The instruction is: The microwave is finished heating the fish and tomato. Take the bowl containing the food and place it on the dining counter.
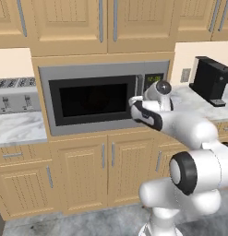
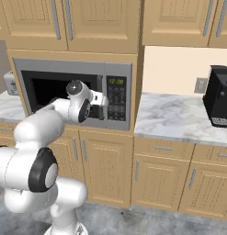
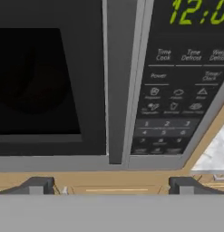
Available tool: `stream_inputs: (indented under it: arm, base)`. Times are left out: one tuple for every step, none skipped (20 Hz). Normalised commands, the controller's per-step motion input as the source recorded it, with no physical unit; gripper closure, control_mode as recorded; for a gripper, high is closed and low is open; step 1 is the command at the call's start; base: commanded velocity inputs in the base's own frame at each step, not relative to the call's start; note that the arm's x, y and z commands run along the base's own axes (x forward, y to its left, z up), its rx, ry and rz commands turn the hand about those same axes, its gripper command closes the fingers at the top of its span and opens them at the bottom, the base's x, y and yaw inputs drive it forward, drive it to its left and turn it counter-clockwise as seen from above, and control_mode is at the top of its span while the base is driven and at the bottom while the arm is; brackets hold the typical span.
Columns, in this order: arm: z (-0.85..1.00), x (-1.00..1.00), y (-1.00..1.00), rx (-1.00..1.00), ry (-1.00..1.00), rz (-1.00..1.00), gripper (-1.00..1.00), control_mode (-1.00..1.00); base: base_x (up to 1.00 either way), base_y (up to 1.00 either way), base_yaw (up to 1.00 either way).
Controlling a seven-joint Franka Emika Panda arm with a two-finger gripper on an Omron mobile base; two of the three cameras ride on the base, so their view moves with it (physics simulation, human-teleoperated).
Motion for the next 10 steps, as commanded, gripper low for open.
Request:
stream_inputs:
  arm:
    - [-0.09,0.75,0.00,0.00,-0.01,0.00,-1.00,-1.00]
    - [-0.02,0.71,0.00,0.00,0.00,0.00,-1.00,-1.00]
    - [-0.04,0.81,0.00,0.00,0.00,0.00,-1.00,-1.00]
    - [-0.10,0.94,0.00,0.00,0.00,0.00,-1.00,-1.00]
    - [-0.19,0.94,0.00,0.00,0.00,0.00,-1.00,-1.00]
    - [-0.23,0.88,-0.04,0.00,0.00,0.00,-1.00,-1.00]
    - [-0.15,0.84,-0.09,0.00,0.00,0.00,-1.00,-1.00]
    - [-0.09,0.78,-0.03,0.00,0.00,0.00,-1.00,-1.00]
    - [-0.04,0.69,0.00,0.00,0.00,0.00,-1.00,-1.00]
    - [-0.07,0.71,0.00,0.00,0.00,0.00,-1.00,-1.00]
  base:
    - [0.00,0.00,0.00]
    - [0.00,0.00,0.00]
    - [0.00,0.00,0.00]
    - [0.00,0.00,0.00]
    - [0.00,0.00,0.00]
    - [0.00,0.00,0.00]
    - [0.00,0.00,0.00]
    - [0.00,0.00,0.00]
    - [0.00,0.00,0.00]
    - [0.00,0.00,0.00]
